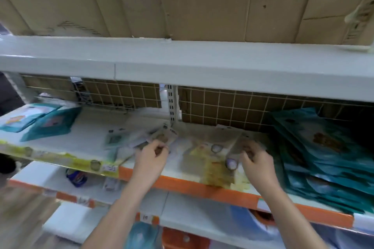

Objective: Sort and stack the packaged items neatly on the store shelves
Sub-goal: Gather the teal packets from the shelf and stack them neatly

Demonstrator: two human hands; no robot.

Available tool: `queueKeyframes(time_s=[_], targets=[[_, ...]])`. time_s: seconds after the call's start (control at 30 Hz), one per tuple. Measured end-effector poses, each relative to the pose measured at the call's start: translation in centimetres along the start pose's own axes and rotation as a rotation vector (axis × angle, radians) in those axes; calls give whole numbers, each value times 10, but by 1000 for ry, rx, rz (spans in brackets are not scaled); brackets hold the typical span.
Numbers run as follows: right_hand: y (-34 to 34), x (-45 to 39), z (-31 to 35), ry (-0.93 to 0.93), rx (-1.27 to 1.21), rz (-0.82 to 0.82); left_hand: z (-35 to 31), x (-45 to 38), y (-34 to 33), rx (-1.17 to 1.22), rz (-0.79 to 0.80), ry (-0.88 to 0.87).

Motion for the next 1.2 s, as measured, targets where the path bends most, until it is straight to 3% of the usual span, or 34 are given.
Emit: queueKeyframes(time_s=[0.17,0.43,1.2], targets=[[-91,23,78,-19,-78,256,59,1,120,-6,-120,73],[-198,51,190,36,-132,440,122,7,264,2,-283,178],[-393,-4,373,200,-118,701,243,-92,432,58,-477,312]])
Point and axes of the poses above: each hand's wrist, its own x-axis away from the middle knuckle, its own y-axis out of the back of the hand, z = x × y, the point moved 8 cm from there along -x, towards the middle knuckle, and after that the axes turned 13 degrees about x, right-handed, at the moved point
